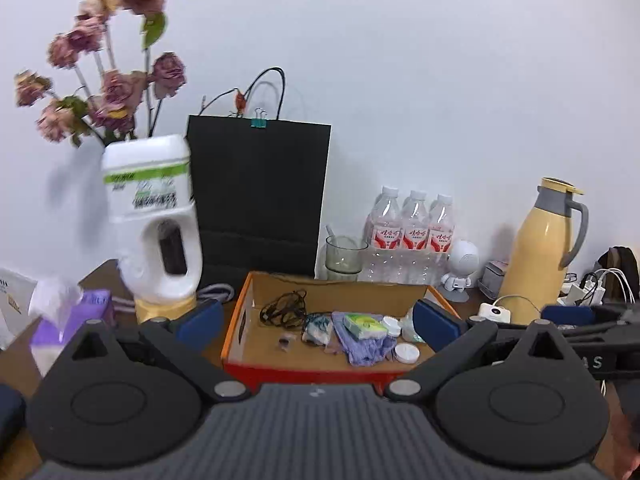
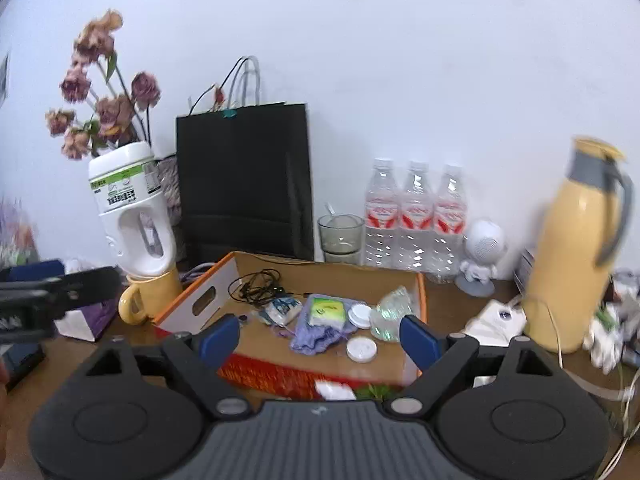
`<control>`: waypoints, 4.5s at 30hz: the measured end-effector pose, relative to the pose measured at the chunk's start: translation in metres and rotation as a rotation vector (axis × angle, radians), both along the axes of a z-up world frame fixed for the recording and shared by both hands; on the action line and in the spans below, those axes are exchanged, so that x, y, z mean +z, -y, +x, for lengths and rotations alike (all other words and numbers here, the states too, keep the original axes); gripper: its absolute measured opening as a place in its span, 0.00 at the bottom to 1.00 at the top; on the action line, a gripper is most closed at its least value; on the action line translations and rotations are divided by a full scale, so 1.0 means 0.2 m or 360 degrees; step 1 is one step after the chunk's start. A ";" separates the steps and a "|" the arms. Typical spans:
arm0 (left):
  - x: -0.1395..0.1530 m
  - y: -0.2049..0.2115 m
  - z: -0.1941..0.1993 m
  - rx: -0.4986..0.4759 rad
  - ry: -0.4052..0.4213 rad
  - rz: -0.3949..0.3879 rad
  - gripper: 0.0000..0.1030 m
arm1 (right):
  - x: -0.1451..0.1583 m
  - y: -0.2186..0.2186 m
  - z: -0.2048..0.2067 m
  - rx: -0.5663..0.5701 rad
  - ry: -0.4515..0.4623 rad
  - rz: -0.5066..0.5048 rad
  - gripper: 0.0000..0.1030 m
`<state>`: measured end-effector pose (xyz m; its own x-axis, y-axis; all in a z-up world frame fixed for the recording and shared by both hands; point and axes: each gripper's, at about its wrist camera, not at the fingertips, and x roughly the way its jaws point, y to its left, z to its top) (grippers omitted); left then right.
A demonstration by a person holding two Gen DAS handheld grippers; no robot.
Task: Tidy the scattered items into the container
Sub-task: 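Move both grippers back toward the plush toy and white plastic container, then grasp the plush toy with the left gripper while the right grasps the white container, then carry plush toy and white container over the box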
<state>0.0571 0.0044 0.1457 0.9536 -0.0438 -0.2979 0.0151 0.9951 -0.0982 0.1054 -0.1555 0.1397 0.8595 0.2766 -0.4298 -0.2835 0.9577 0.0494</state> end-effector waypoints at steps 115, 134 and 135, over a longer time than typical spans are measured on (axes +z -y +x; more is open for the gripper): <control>-0.68 -0.02 -0.15 -0.0216 -0.0623 0.0020 0.49 | -0.63 0.16 -0.45 0.0056 -0.0356 0.0017 0.43; -0.50 0.04 -0.65 -0.0070 -0.0212 -0.0204 0.46 | -0.46 0.09 -0.78 0.0010 -0.0081 0.0001 0.42; -0.49 0.05 -0.70 -0.0066 -0.0195 -0.0199 0.46 | -0.46 0.08 -0.82 0.0022 -0.0058 0.0001 0.42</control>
